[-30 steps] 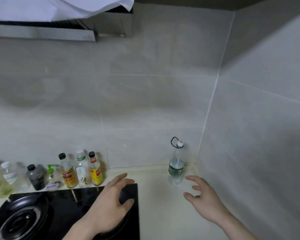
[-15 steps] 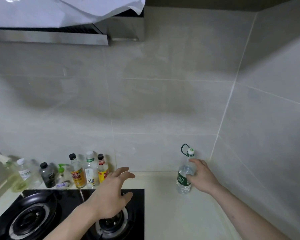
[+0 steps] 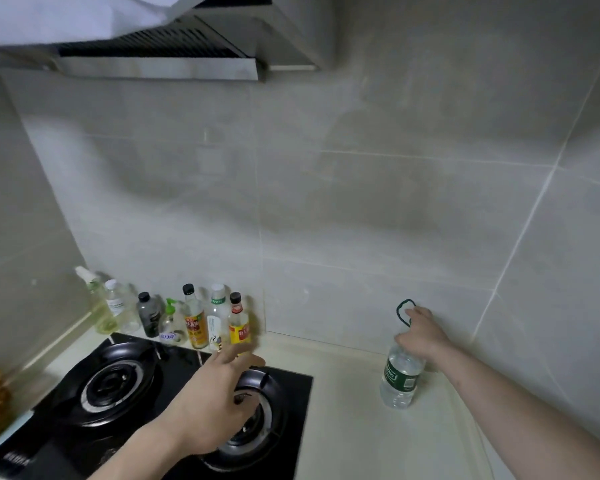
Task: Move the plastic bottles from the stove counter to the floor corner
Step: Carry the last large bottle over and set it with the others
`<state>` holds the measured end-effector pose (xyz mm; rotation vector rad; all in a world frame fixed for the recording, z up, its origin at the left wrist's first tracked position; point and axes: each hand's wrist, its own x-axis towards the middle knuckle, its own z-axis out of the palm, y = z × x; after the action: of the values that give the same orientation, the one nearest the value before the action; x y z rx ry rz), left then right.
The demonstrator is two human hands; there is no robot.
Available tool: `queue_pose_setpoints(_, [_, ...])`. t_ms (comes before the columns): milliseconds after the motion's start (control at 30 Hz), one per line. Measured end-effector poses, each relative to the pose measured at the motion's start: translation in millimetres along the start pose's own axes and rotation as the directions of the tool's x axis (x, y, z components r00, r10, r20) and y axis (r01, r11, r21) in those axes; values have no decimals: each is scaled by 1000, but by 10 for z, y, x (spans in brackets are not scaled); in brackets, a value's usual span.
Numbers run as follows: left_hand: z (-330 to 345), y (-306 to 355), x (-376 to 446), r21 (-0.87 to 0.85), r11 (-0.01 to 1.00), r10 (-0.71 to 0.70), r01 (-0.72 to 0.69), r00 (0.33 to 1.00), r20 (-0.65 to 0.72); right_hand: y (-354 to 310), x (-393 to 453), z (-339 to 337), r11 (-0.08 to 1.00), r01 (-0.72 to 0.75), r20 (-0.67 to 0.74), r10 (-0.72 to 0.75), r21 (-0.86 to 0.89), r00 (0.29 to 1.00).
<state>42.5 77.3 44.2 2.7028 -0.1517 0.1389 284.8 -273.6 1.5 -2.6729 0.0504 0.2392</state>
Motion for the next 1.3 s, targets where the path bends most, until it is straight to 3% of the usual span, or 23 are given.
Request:
queue_pose_setpoints(200, [52,225,-235,-23,996,-88,88,996,-22,123,247,23,979,-69,52,81,-193,995])
queue_pose_setpoints(300, [49,232,-380,-11,992,-130,129,990,-47,91,247,78,970,-17,-17,13,-241,1000])
queue_pose_setpoints(367, [42,202,-491,-5,986,-167,167,984,-53,-65,118,35,977,29,-56,-42,-213,998])
queue_pose_setpoints(633, [40,97,-1006,-18,957,-291,290,954,-76,-488,-120,142,997,70,26,-71,30,997])
queue_pose_setpoints(800, [-37,-13,-1390,-55,931,-366,362,925,-105,-804,-614,269,959,220,-72,-210,177,975])
queue_pose_setpoints(1000, [-280,-181,-2036,-88,891,-454,445,875,-171,-1593,-1362,475,824,464,-91,-462,326,882])
queue_pose_setpoints(1300, [-716,-669,-3709,-164,782,-624,602,747,-232,-3099,-3090,1157,585,686,38,-772,432,634])
